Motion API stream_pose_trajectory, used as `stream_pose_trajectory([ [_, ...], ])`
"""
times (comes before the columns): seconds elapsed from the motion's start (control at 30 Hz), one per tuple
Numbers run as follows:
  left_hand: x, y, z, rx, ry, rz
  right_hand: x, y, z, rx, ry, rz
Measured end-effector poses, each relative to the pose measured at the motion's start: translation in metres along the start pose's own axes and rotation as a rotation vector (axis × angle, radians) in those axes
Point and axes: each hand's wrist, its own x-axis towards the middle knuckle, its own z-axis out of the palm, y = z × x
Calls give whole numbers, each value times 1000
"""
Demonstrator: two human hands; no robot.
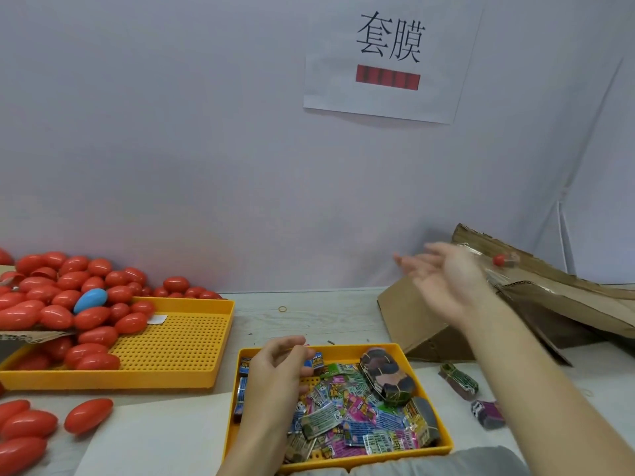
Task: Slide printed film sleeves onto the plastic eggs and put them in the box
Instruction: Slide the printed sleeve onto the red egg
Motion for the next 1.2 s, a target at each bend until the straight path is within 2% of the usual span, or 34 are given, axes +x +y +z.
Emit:
stream_pose_trajectory([
  [0.1, 0, 0, -1, -13, 1, 5, -31, 45, 9, -263, -129, 93],
  [0.17, -1, 0, -2, -13, 12, 24, -47, 71, 10, -510, -281, 126],
  [0.23, -1, 0, -3, -13, 23, 42, -60, 91, 10, -798, -411, 53],
  [0.3, -1, 1, -4, -24, 38, 54, -67, 99, 7, -1051, -441, -99],
  [0.43, -1, 4, -6, 14, 88, 110, -68, 93, -3, -1294, -540, -195],
  [0.53, -3, 4, -6, 88, 68, 157, -64, 95, -10, -1466, -623, -262],
  [0.67, -6, 8, -11, 285, -2, 271, -62, 107, -15, -1500, -693, -215],
  [0.77, 1, 19, -16, 518, 22, 399, -59, 113, -19, -1445, -700, -187],
  [0.93, 55, 54, -27, 1051, 54, 579, -57, 109, -23, -1333, -646, -215],
  [1.07, 125, 80, -46, 1332, 69, 463, -56, 108, -24, -1325, -612, -281],
  [1.2, 176, 100, -70, 1633, -68, 328, -54, 105, -24, -1296, -611, -291],
])
